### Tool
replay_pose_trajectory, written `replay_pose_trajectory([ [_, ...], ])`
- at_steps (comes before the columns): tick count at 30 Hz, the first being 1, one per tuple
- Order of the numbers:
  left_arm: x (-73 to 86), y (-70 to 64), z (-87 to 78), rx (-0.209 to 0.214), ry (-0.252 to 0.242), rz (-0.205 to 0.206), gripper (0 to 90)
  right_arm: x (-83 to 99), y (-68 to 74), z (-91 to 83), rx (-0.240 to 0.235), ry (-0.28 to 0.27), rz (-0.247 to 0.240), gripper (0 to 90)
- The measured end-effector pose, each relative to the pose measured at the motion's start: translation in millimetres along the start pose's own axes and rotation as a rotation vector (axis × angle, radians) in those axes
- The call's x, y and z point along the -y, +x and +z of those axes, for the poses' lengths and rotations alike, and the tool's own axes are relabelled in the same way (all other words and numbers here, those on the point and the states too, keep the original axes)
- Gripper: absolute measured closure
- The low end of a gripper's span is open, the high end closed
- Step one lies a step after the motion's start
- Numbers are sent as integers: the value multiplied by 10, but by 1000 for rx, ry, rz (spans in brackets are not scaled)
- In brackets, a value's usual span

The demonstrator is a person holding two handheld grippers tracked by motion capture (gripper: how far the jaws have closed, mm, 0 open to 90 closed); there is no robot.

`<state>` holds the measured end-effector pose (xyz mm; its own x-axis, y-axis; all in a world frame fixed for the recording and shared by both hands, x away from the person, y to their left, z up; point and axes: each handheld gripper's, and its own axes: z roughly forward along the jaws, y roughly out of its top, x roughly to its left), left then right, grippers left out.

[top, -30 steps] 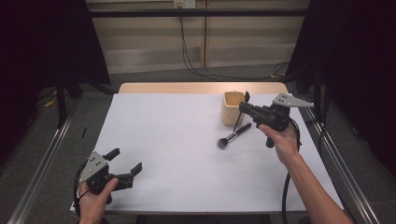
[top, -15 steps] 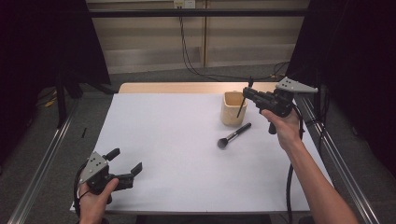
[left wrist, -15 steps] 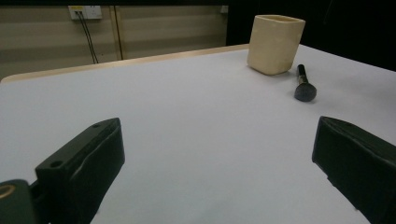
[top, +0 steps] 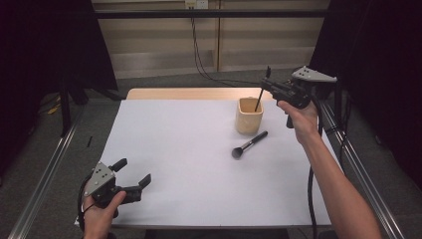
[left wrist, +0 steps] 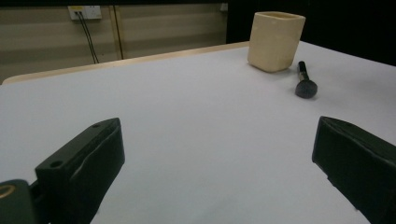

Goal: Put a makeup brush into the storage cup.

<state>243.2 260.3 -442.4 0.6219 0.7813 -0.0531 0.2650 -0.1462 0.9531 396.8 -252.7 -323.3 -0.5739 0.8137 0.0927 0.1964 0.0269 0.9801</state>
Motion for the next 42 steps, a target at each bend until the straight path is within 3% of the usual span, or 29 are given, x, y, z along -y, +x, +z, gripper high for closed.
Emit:
replay_pose_trajectory([
  [15,-28,-25,-5,9,-8,5,29,137,-166,273,53,44,21,865],
  [24,-17,10,-10,-7,-6,1,29,252,-182,301,63,70,7,864],
  [42,-18,33,-21,-23,-14,-7,29,425,-173,345,48,77,32,864],
])
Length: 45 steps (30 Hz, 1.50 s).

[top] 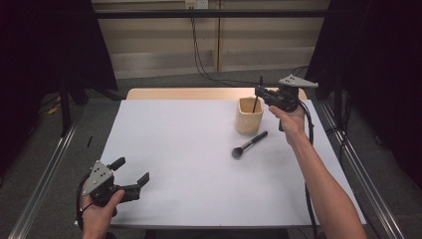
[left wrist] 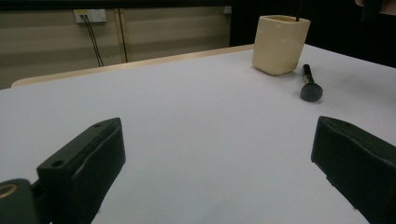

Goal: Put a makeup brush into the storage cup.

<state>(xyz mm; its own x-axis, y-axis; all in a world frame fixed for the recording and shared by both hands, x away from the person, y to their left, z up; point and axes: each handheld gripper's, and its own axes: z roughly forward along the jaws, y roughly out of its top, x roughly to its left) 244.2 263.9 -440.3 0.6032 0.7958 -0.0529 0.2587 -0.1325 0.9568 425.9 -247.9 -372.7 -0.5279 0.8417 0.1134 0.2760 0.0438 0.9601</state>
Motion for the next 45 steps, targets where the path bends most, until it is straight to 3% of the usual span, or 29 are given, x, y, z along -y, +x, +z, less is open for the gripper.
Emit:
replay_pose_trajectory([
  [30,-3,24,-26,1,23,10,42,293,29,144,2,38,16,857],
  [38,-3,24,-25,6,30,22,42,339,6,131,18,56,37,669],
  [45,-3,27,-25,4,27,18,42,354,-11,83,33,42,44,574],
])
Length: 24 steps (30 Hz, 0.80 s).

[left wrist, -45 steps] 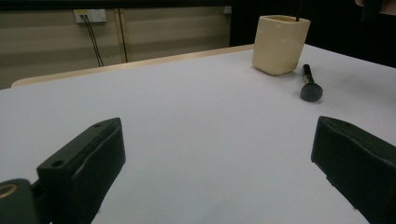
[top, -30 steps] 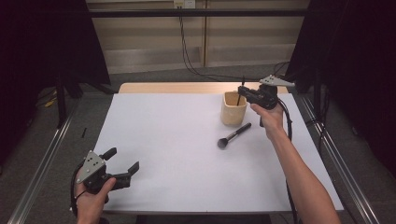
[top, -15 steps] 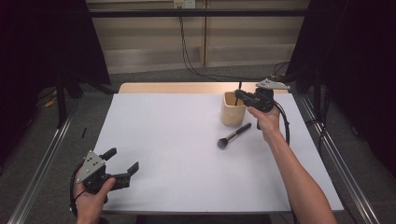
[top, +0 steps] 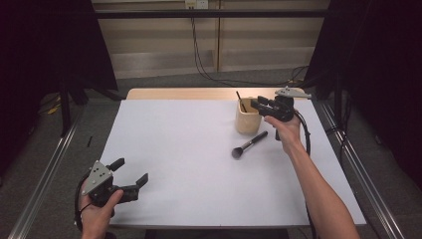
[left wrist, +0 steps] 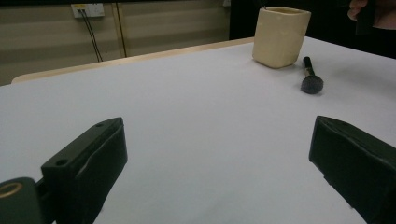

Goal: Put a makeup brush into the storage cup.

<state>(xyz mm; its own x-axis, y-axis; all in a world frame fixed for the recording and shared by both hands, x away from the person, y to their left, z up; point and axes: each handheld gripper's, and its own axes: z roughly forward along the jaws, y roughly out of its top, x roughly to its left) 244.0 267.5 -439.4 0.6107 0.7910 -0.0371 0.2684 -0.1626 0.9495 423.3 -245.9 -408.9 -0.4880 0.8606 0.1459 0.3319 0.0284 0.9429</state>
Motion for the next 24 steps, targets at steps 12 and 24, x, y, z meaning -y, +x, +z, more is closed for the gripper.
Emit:
replay_pose_trajectory([
  [12,-3,14,-12,-1,-8,0,42,-3,89,-177,2,-42,-6,218],
  [24,-2,30,-28,-10,-16,-9,42,55,111,-388,7,-50,-8,13],
])
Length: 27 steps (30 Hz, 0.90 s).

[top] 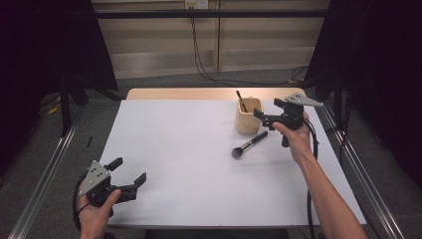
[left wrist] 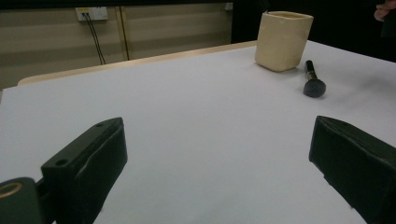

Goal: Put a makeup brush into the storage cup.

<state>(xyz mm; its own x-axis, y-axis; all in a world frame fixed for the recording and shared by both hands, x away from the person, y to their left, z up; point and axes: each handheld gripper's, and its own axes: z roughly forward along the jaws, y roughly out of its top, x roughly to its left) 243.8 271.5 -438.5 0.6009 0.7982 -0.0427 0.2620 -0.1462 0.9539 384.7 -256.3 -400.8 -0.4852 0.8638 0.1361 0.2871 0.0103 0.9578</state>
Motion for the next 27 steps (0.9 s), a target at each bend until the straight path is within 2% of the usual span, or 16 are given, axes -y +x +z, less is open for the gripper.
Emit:
replay_pose_trajectory([
  [7,2,10,-27,-9,-5,1,42,68,43,-141,-23,-9,2,13],
  [11,-1,17,-43,-18,-13,-5,42,98,77,-218,-29,8,1,13],
  [17,-4,30,-61,-29,-20,1,41,183,118,-397,3,11,-7,14],
  [18,-7,43,-64,-34,-21,17,41,192,117,-420,7,9,-3,13],
  [25,-3,43,-63,-39,-21,9,40,304,117,-661,19,8,21,14],
  [27,-2,40,-58,-30,-24,4,40,338,135,-711,19,13,14,13],
])
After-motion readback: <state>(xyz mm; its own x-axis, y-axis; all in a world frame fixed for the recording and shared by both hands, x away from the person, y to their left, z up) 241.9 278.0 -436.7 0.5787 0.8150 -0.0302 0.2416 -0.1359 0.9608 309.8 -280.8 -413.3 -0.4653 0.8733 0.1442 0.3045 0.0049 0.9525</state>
